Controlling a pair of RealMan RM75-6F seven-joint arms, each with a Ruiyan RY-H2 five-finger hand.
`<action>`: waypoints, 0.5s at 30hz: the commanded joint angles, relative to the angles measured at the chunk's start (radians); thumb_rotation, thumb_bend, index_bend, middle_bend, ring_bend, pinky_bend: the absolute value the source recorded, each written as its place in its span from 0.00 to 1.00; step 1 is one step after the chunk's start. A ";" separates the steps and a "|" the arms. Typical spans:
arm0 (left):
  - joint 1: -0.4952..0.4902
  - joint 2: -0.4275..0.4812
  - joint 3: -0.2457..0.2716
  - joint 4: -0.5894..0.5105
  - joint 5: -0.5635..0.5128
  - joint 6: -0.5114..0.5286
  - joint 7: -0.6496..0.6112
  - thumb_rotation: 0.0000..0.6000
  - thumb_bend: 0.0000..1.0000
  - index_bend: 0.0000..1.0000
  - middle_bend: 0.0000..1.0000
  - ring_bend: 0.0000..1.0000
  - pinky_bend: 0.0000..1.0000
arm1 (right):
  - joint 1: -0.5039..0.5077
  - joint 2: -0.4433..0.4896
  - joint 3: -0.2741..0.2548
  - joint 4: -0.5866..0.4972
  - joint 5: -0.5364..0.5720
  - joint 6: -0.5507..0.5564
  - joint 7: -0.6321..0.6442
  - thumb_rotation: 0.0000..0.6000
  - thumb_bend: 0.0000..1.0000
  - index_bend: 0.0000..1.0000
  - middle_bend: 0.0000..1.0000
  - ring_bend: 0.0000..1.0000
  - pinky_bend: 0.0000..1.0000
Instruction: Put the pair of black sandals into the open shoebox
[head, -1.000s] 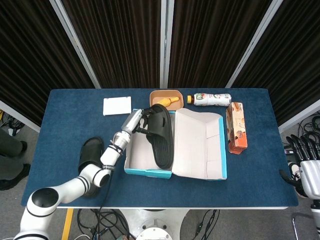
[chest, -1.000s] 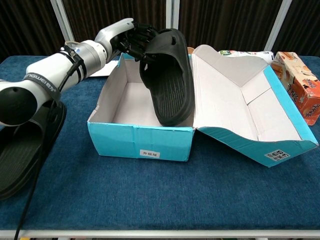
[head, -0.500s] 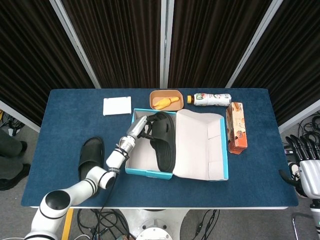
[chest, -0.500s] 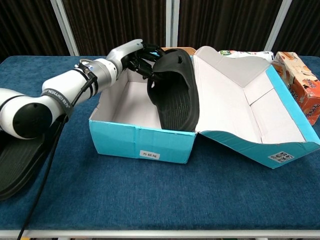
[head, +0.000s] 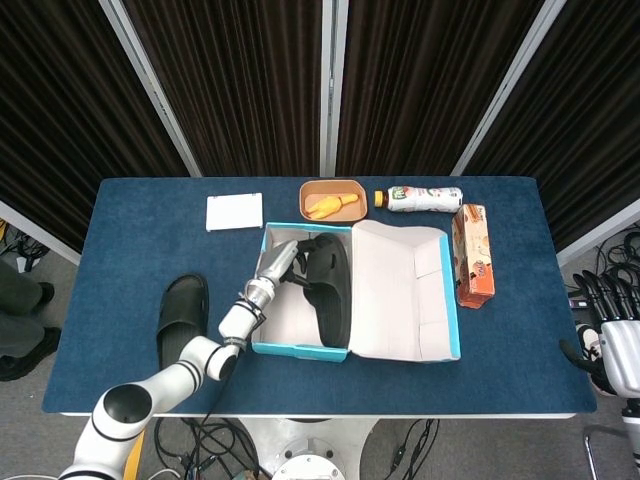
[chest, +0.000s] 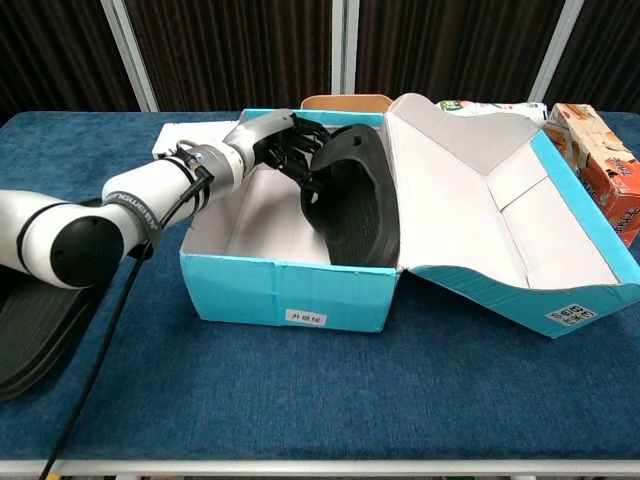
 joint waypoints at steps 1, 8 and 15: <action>0.003 -0.011 0.005 0.012 -0.008 -0.011 0.039 1.00 0.00 0.49 0.50 0.55 0.43 | 0.001 -0.001 0.000 0.002 -0.001 -0.001 0.002 1.00 0.11 0.00 0.07 0.00 0.00; 0.013 -0.013 0.012 -0.011 0.011 0.044 0.087 1.00 0.00 0.25 0.30 0.25 0.34 | 0.002 -0.002 -0.001 0.003 -0.005 -0.002 0.003 1.00 0.12 0.00 0.07 0.00 0.00; 0.029 -0.009 0.027 -0.030 0.039 0.133 0.166 1.00 0.00 0.11 0.08 0.04 0.24 | -0.001 0.001 -0.003 0.000 -0.009 0.004 0.004 1.00 0.12 0.00 0.07 0.00 0.00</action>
